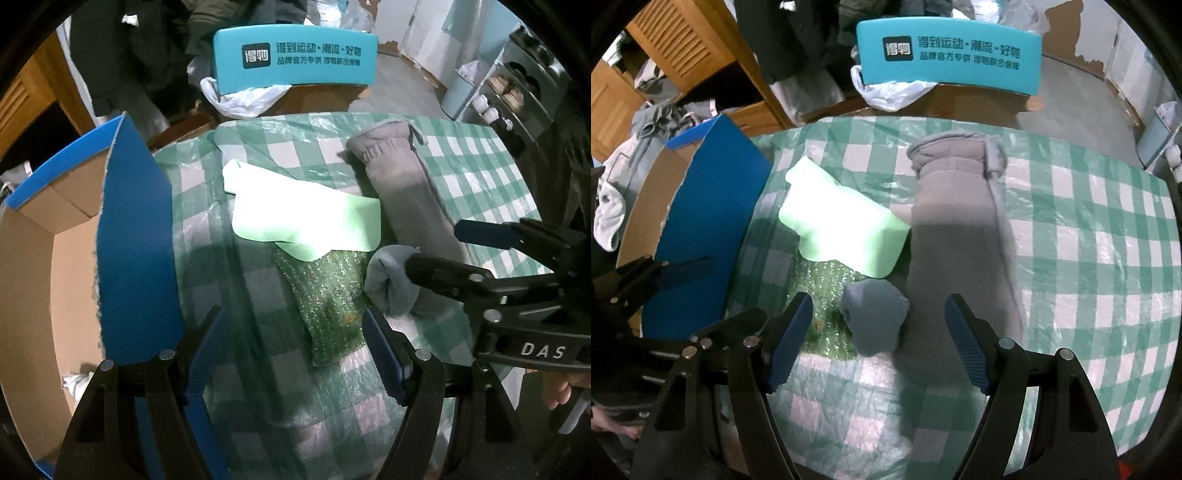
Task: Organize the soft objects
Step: 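Move the right gripper back to the grey-blue sock on the table, then grasp the grey-blue sock with the right gripper while the left gripper grasps the green mesh scrubber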
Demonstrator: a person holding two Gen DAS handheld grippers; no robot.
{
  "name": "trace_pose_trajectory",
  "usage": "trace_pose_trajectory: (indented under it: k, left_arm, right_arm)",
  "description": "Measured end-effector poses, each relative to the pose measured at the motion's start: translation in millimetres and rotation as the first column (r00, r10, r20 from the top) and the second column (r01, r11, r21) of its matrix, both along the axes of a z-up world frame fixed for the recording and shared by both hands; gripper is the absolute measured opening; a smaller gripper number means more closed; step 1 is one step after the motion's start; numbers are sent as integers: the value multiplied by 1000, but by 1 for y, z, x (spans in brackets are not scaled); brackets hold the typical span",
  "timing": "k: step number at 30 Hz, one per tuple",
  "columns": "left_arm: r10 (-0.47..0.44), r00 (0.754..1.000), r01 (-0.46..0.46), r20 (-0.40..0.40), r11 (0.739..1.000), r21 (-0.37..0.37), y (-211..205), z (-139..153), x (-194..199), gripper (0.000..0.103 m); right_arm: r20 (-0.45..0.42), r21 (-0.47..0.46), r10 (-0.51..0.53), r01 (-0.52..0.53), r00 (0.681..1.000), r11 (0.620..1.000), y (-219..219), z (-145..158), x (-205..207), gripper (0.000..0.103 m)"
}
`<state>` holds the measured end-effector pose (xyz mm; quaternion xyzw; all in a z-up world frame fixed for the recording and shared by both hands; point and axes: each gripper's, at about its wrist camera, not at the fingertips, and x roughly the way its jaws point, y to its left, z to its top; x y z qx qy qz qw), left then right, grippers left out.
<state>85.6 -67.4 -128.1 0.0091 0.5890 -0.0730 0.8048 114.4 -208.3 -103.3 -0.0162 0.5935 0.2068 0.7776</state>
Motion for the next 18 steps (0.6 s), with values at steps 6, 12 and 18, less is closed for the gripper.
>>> trace_pose_trajectory:
  k: [6,12,18]
  left_arm:
    - [-14,1000,14,-2,999,34,3,-6,0,76]
    - [-4,1000,4,-13,1000,26,9,-10,2,76]
    - [25,998,-26,-57,1000,-16,13,-18,3,76]
  right_arm:
    - [-20,-8,21,-21,1000,1000,9,-13,5,75]
    - [-28,-22,54,-55,998,998,18,-23,6,68]
    - [-50,-66,91,-94,995,993,24,-39,3,45]
